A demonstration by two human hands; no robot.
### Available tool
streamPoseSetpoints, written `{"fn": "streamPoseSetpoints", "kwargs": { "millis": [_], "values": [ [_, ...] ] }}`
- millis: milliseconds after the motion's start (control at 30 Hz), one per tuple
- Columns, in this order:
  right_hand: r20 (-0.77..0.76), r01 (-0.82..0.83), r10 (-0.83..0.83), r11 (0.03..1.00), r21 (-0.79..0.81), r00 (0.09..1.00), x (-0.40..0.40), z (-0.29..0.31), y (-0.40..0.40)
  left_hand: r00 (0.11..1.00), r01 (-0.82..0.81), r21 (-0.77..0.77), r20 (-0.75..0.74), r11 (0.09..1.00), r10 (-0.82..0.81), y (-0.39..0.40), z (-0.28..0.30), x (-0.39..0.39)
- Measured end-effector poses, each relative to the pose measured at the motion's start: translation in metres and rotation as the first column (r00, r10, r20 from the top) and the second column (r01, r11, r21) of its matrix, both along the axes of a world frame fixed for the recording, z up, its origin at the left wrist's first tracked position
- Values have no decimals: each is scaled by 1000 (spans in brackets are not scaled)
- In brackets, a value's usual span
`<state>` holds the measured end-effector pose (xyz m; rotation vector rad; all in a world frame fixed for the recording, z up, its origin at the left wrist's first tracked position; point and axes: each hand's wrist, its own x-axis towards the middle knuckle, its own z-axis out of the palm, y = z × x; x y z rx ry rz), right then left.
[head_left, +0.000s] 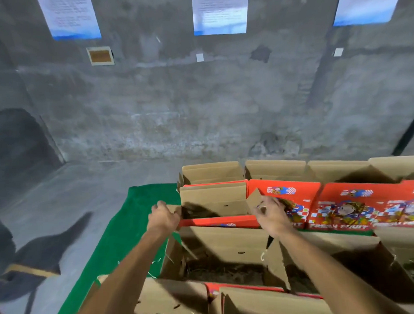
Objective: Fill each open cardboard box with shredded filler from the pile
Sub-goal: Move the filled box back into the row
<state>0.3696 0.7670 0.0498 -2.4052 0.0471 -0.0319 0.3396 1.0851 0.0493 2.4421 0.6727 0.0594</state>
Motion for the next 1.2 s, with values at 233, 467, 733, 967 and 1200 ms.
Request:
{"fn": "streamPoseSetpoints", "kwargs": {
  "millis": [233, 467, 733, 967, 1200],
  "values": [
    [-470, 275, -80, 890, 364, 879, 74, -33, 0, 982, -191, -379, -85, 906, 171, 40, -61, 52],
    [-332, 191, -92, 941, 280, 939, 81, -57, 4, 957, -282, -559, -111, 780, 267, 51, -95, 66],
    [-248, 262, -144, 794, 549, 958, 38, 25, -5, 943, -22, -346, 304, 938, 135, 46, -19, 29],
    [-28, 119, -131, 756, 643, 991, -25, 144, -22, 813, 68, -120, 583, 990, 14, 25, 135, -34],
    [223, -18, -154, 785, 619, 963, -130, 206, -88, 618, 109, -130, 786, 986, 36, -54, 218, -149]
  ]
}}
